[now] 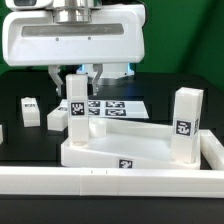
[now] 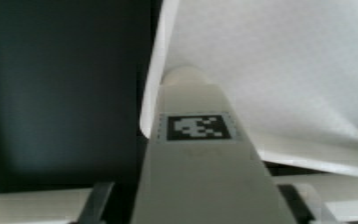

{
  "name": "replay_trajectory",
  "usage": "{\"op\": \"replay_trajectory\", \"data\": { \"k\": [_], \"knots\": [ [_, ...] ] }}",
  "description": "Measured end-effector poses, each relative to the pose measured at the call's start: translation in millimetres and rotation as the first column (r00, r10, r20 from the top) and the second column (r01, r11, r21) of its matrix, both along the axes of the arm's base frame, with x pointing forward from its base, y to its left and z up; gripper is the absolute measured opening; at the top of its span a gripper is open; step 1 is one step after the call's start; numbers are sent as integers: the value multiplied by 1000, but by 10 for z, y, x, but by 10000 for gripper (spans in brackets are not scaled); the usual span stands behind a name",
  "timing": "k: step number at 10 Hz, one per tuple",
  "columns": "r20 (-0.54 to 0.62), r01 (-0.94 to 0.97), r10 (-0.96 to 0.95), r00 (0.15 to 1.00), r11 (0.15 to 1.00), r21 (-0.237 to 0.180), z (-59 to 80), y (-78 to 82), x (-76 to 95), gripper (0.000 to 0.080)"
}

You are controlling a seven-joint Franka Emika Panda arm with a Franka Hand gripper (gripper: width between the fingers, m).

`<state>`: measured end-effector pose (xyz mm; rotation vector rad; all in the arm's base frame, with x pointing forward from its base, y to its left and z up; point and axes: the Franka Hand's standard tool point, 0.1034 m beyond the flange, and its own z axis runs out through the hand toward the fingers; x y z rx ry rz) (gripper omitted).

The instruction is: Assemble desk

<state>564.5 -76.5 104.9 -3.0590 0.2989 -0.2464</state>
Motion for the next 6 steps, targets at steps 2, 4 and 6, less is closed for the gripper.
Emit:
{"op": "replay_trajectory", "data": {
  "k": [2, 4, 6],
  "knots": [
    [-28, 209, -208, 978, 977, 41, -4, 67, -5, 290],
    [-57, 420, -417, 907, 905, 71, -3, 138, 7, 290],
    [-112, 569, -559, 821, 818, 85, -5, 208, 6, 290]
  ]
}}
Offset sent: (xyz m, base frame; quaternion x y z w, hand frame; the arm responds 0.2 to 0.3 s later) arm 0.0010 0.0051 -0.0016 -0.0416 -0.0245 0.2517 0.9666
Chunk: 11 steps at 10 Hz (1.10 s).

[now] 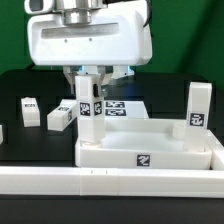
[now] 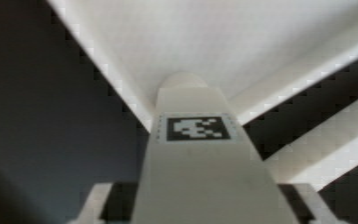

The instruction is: Assemble desk

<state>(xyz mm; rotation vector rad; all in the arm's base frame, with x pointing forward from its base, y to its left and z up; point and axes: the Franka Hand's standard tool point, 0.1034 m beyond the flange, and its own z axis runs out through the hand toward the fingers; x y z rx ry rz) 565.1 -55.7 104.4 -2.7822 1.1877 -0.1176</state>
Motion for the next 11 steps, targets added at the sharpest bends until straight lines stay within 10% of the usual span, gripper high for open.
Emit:
{"op": "replay_trajectory", "data": {
  "k": [5, 7, 11],
  "knots": [
    [-22, 232, -231, 973, 972, 33, -11, 13, 0, 290],
    [-16, 173, -173, 985, 984, 28, -11, 16, 0, 551],
    [6, -204, 204, 979, 979, -19, -18, 86, -4, 643]
  ]
}}
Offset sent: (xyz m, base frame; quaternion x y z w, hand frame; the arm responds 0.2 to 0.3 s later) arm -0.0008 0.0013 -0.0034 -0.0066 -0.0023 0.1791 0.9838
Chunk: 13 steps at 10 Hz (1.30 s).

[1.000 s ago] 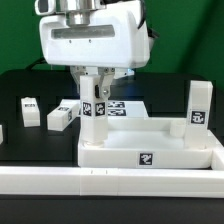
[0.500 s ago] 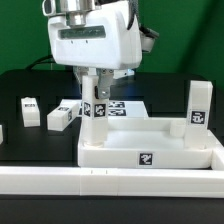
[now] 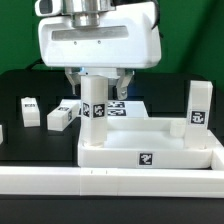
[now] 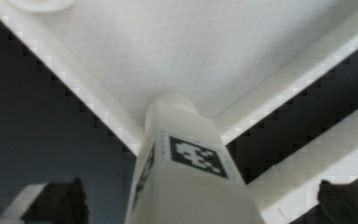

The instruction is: Assemble desk

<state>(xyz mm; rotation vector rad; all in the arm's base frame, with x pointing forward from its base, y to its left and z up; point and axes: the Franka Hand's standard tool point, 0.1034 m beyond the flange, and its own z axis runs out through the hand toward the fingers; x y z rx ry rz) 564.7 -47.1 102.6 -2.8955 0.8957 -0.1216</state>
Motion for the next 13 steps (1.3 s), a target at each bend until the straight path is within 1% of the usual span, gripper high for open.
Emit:
{"op": "replay_trajectory", "data": {
  "k": [1, 2, 4, 6, 8, 9, 10, 11, 12, 13],
  "knots": [
    [8, -134, 134, 991, 991, -15, 3, -15, 1, 649],
    [12, -223, 223, 975, 975, -25, -1, -13, -1, 649],
    [13, -413, 414, 910, 910, -43, -1, -38, -12, 649],
    [11, -524, 525, 851, 850, -52, 6, -51, -14, 649],
    [-5, -669, 671, 741, 738, -84, 4, -60, -16, 649],
    [-19, -738, 741, 672, 667, -103, 6, -56, -12, 649],
    [-25, -774, 776, 630, 624, -111, 7, -62, -10, 649],
    [-25, -776, 779, 627, 621, -111, 6, -65, -12, 619],
    [-25, -775, 778, 628, 622, -110, 4, -65, -15, 619],
    [-25, -775, 778, 628, 622, -110, 3, -65, -15, 446]
  ]
}}
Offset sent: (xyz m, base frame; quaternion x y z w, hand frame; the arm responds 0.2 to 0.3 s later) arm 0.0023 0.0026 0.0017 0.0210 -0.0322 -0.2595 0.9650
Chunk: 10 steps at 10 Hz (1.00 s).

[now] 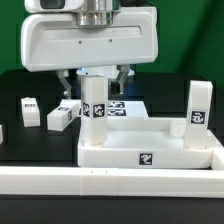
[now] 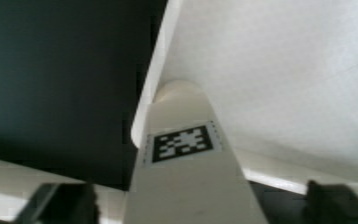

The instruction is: Assemble desk

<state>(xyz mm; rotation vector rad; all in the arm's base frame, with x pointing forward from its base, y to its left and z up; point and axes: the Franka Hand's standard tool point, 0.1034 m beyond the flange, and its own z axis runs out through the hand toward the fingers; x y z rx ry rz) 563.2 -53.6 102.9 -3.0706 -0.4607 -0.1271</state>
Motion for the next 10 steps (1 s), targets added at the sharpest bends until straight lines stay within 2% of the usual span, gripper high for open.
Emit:
{"op": "replay_trajectory", "data": {
  "k": [1, 4, 6, 10],
  "knots": [
    [0, 0, 0, 1000, 1000, 0, 0, -1, 0, 285],
    [-3, 66, -66, 998, 998, 6, -1, -6, -3, 288],
    [-12, 226, -226, 974, 974, 21, -3, -4, -8, 288],
    [-47, 595, -593, 804, 803, 46, -8, 13, -10, 289]
  ]
}}
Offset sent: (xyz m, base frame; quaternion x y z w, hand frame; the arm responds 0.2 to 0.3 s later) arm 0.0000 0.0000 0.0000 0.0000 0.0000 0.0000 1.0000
